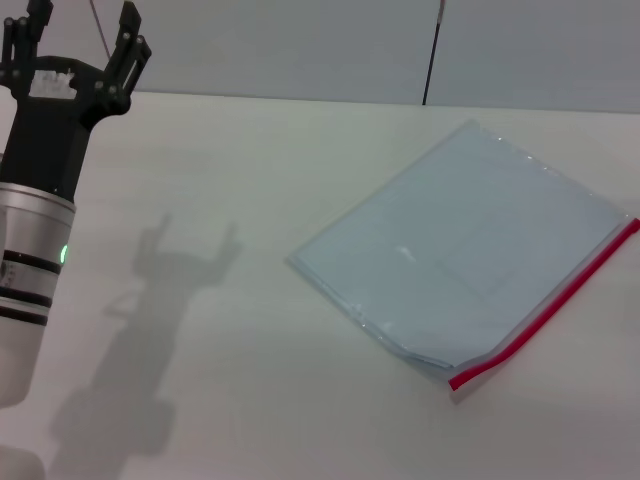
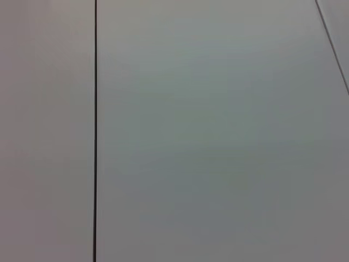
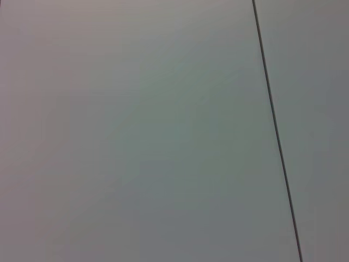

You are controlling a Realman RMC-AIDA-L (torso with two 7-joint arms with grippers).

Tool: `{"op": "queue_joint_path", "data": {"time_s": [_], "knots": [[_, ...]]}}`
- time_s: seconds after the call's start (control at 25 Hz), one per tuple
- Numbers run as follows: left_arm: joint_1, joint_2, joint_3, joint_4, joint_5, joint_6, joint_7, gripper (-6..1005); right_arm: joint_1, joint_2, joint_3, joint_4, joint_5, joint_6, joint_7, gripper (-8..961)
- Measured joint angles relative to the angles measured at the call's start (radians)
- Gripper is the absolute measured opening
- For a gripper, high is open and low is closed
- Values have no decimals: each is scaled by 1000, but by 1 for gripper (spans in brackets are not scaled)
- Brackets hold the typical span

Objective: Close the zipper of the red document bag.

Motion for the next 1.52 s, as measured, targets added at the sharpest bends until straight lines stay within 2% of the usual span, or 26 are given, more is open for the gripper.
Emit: {"op": "queue_joint_path", "data": {"time_s": [1.52], "knots": [[3, 0, 3, 0, -1, -26, 0, 879, -3, 2, 0, 1, 0, 3, 8, 834]]}}
